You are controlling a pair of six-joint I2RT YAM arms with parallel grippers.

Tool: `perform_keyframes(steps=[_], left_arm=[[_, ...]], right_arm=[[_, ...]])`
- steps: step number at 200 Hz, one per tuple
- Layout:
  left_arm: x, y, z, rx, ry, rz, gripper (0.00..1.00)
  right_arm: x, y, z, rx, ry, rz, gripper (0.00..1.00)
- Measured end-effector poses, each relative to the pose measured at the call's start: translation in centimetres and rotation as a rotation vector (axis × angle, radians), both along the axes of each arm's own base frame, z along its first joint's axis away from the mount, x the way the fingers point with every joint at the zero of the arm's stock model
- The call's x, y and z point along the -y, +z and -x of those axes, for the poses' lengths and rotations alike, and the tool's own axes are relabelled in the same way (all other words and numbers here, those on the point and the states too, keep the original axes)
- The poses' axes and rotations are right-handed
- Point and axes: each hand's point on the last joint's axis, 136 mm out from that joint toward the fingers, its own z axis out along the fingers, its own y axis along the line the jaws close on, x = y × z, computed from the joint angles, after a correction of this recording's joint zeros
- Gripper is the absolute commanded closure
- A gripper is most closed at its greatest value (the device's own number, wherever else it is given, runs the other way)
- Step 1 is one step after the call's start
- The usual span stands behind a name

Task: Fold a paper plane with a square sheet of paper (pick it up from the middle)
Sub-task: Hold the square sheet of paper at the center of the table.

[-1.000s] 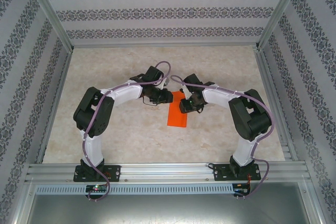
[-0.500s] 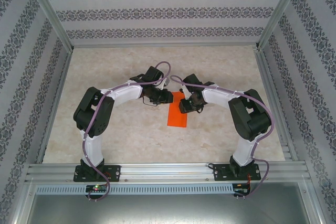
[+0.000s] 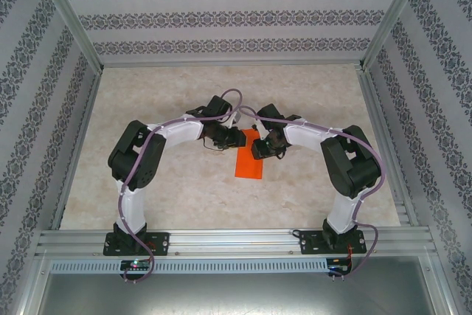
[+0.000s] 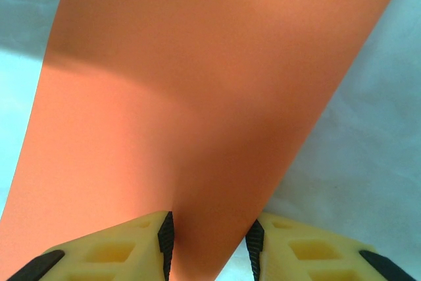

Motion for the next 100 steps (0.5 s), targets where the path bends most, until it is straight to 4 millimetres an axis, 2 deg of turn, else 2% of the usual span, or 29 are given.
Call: perform_keyframes(steps=[51, 100], left_arm=[[0.4, -0.6, 0.5, -0.018, -0.012, -0.002, 0.75], [0.6, -2.4, 1.1, -0.051, -0.022, -0.024, 0.80]], right_arm=[[0.0, 0.0, 0.0, 0.000, 0.000, 0.000, 0.62], [0.0, 0.0, 0.0, 0.000, 0.000, 0.000, 0.62]])
